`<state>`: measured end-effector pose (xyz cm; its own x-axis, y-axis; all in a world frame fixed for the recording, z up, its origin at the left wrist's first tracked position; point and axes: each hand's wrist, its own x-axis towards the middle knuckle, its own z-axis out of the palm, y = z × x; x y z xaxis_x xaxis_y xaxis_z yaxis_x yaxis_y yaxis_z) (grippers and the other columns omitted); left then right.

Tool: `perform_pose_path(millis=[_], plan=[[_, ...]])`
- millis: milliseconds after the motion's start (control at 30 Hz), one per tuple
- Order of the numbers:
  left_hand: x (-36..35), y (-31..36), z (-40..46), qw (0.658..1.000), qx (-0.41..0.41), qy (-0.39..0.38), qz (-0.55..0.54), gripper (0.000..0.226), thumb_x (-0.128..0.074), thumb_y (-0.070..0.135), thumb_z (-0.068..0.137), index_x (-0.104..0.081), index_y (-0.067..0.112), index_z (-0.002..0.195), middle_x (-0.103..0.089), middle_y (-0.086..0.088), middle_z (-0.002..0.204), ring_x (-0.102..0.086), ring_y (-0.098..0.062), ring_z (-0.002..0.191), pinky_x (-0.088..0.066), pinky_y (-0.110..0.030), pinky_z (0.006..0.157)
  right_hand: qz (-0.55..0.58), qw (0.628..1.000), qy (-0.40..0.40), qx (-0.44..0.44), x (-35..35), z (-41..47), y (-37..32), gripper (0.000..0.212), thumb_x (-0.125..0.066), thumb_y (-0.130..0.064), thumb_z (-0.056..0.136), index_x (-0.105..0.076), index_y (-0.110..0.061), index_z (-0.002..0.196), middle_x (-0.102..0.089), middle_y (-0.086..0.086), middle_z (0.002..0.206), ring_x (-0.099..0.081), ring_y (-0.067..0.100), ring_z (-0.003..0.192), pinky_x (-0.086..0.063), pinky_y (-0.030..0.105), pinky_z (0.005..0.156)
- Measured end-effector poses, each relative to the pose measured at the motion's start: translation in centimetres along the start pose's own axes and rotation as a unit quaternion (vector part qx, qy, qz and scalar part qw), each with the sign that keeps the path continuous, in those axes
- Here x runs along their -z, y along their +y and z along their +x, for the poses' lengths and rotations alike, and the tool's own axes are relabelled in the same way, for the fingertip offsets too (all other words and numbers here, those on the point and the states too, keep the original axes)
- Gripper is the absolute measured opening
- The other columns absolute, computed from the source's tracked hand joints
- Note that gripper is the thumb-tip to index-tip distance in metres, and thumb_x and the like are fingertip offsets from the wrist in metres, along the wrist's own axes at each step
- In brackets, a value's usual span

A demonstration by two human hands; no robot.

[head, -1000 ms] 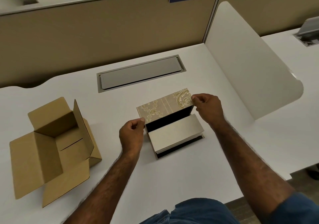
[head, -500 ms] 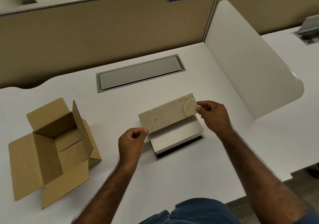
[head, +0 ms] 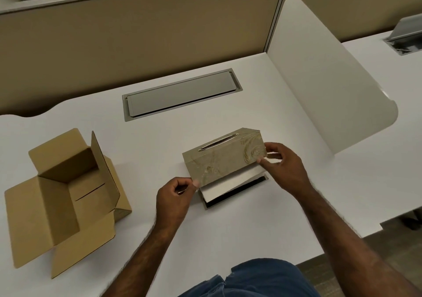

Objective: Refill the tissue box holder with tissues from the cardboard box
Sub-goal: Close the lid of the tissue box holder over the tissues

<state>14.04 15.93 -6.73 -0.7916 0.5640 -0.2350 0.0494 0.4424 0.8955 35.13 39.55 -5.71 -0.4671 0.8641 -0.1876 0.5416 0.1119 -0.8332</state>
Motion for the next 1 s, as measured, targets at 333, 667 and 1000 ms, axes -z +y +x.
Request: perform_pose_path(millis=[333, 667, 1000], plan=[[0.2, 0.6, 0.9, 1.0, -0.013, 0.013, -0.005, 0.006, -0.081, 0.029, 0.088, -0.076, 0.027, 0.085, -0.077, 0.021, 0.088, -0.071, 0.001, 0.083, -0.051, -0.006, 0.069, -0.169, 0.973, -0.049, 0.146, -2.1, -1.2, 2.4, 0.148, -0.089, -0.072, 0.057, -0.003, -0.034, 0.172, -0.023, -0.014, 0.175, -0.027, 0.012, 0.159, -0.029, 0.043, 0.124], [0.1, 0.5, 1.1, 1.0, -0.006, 0.02, -0.017, 0.004, -0.081, 0.028, 0.088, -0.077, 0.027, 0.087, -0.078, 0.019, 0.087, -0.072, 0.0, 0.082, -0.053, -0.011, 0.072, -0.239, 0.933, 0.078, 0.258, -4.4, -1.8, 2.9, 0.142, -0.078, -0.092, 0.062, -0.021, -0.022, 0.171, -0.012, 0.012, 0.179, -0.014, 0.034, 0.166, -0.016, 0.063, 0.13], [0.0, 1.0, 3.1, 0.998, 0.018, 0.037, -0.053, 0.01, -0.079, 0.033, 0.088, -0.079, 0.024, 0.093, -0.081, 0.006, 0.09, -0.076, -0.015, 0.087, -0.064, -0.041, 0.087, -0.219, 0.878, -0.017, 0.426, -7.5, -6.6, 1.0, 0.041, -0.073, -0.055, 0.099, -0.079, -0.019, 0.079, -0.071, -0.006, 0.073, -0.061, 0.012, 0.067, -0.049, 0.032, 0.062]])
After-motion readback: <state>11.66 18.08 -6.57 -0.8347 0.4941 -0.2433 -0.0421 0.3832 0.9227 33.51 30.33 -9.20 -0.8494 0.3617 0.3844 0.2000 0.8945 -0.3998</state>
